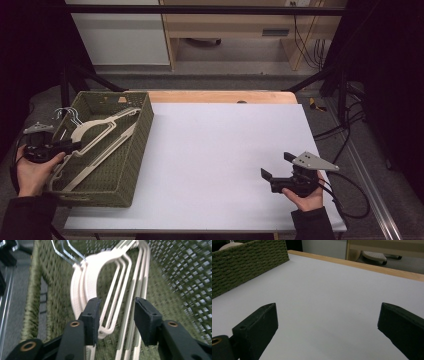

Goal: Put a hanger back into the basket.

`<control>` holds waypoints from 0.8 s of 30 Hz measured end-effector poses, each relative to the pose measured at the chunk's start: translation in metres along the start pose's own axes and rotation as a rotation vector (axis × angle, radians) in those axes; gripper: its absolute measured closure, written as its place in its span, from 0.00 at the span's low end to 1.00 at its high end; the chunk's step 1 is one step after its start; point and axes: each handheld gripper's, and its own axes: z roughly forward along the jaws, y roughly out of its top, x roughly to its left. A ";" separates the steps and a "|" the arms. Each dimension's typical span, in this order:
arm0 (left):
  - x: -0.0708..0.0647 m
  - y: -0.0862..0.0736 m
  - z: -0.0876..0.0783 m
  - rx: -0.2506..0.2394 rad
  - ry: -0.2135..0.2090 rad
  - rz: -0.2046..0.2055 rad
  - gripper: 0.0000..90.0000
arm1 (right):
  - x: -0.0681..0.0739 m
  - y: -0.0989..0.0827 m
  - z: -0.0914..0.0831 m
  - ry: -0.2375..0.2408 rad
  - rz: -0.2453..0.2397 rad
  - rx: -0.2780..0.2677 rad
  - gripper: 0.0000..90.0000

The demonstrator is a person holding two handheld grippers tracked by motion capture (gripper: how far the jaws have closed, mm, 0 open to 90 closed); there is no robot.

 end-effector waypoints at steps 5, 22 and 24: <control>-0.020 0.000 -0.018 -0.155 -0.084 0.005 0.49 | -0.001 0.000 -0.002 -0.002 -0.005 -0.004 0.04; -0.130 -0.006 -0.039 -0.333 -0.335 0.166 0.09 | -0.003 0.002 -0.009 0.001 -0.008 -0.037 0.03; -0.141 -0.009 -0.035 -0.326 -0.329 0.178 0.08 | -0.002 0.002 -0.010 0.001 -0.004 -0.040 0.03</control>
